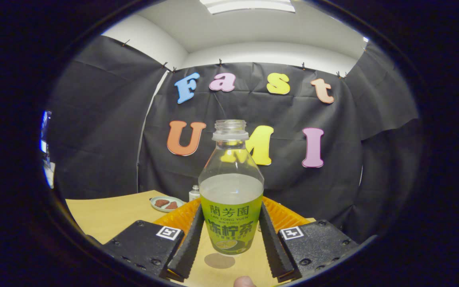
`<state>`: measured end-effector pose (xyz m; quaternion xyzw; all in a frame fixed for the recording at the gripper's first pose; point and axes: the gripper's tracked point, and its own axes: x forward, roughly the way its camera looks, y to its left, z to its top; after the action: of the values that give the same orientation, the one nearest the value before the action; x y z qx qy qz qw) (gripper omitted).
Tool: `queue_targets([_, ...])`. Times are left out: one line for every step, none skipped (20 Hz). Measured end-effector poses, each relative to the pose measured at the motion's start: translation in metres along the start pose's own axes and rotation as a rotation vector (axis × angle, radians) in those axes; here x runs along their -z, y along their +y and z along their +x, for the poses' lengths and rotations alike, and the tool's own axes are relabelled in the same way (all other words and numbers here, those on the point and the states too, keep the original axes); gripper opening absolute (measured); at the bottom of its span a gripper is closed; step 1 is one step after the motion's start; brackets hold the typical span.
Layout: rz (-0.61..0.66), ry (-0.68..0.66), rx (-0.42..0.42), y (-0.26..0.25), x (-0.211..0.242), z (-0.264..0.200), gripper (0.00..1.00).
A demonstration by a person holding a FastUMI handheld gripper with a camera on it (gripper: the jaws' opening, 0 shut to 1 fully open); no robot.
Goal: Take the bottle from table, then pour the juice into the cup, finally place the bottle on the coaster
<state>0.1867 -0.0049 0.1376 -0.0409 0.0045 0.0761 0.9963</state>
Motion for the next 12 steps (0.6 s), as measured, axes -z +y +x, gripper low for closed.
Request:
queue_targets([0.004, 0.003, 0.001, -0.001, 0.001, 0.003, 0.76])
queue_targets([0.01, 0.007, 0.0, -0.001, 0.002, 0.006, 0.76])
queue_targets([0.017, 0.011, -0.001, -0.002, 0.004, 0.01, 0.76])
queue_targets([0.023, 0.014, -0.002, -0.003, 0.006, 0.013, 0.76])
queue_targets([0.027, 0.018, -0.003, -0.005, 0.01, 0.019, 0.76])
queue_targets([0.035, 0.022, -0.007, -0.005, 0.012, 0.024, 0.76])
queue_targets([0.042, 0.03, -0.009, -0.006, 0.017, 0.028, 0.76])
queue_targets([0.046, 0.037, -0.014, -0.007, 0.021, 0.034, 0.76])
queue_targets([0.049, 0.043, -0.016, -0.007, 0.025, 0.037, 0.76])
queue_targets([0.048, 0.052, -0.019, -0.007, 0.03, 0.042, 0.76])
queue_targets([0.049, 0.059, -0.022, -0.006, 0.036, 0.046, 0.76])
queue_targets([0.053, 0.069, -0.025, -0.007, 0.041, 0.051, 0.76])
